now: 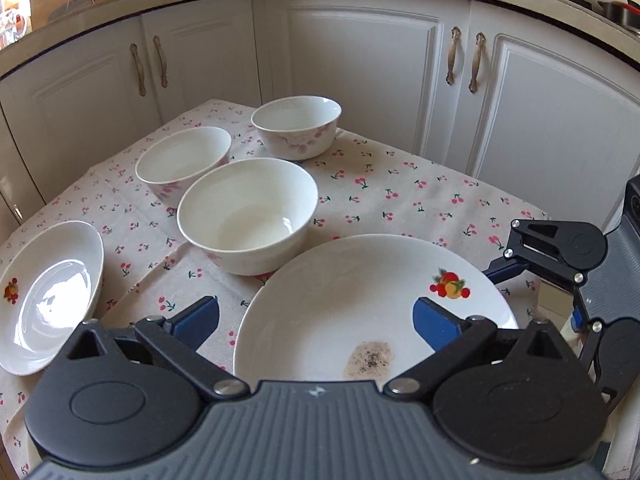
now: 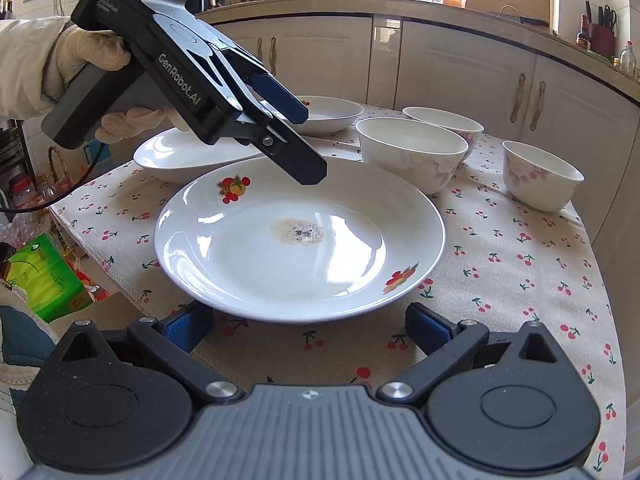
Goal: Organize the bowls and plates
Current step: 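Grasp the rim of the brown-stained white plate with the left tool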
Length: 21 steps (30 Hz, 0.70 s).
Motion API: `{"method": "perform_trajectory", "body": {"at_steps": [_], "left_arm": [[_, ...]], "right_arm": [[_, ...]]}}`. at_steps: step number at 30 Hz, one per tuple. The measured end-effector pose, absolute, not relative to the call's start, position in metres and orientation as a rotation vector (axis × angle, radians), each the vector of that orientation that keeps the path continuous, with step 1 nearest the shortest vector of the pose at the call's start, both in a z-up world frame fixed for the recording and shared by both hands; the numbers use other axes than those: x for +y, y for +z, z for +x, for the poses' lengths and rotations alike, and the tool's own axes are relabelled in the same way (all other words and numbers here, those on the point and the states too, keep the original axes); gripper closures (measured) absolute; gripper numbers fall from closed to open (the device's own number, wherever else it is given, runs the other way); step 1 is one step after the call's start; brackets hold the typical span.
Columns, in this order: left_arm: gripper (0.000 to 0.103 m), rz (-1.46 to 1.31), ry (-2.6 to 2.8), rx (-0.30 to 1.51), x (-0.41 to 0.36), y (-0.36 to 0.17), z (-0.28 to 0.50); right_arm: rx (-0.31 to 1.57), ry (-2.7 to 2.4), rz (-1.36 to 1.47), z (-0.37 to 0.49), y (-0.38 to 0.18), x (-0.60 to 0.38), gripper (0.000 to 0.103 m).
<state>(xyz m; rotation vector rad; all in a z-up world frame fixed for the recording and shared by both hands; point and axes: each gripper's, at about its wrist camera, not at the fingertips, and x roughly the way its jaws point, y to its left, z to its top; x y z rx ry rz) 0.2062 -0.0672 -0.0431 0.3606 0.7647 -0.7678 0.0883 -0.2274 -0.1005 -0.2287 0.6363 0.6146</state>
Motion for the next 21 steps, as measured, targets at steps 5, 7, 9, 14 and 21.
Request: {"method": "perform_trajectory", "body": {"at_steps": [5,7,9,14,21], "left_arm": [[0.001,0.381,-0.805,0.856,-0.072,-0.054,0.218],[0.001,0.387,-0.797,0.894,-0.074,-0.058,0.223],[0.001,0.380,-0.797,0.940,-0.074,-0.063,0.228],[0.001,0.351,-0.796,1.013,-0.072,-0.067,0.237],[0.003,0.323,-0.804,1.086,-0.071,-0.070,0.243]], "right_arm": [[0.630,0.614,-0.225,0.088,-0.101,-0.228,0.000],[0.624,0.618,-0.225,0.087,-0.102,-0.229,0.000],[0.622,0.618,-0.224,0.087,-0.102,-0.229,0.000],[0.616,0.609,-0.220,0.085,-0.102,-0.228,0.000],[0.634,0.608,-0.229,0.088,-0.100,-0.225,0.000]]}}
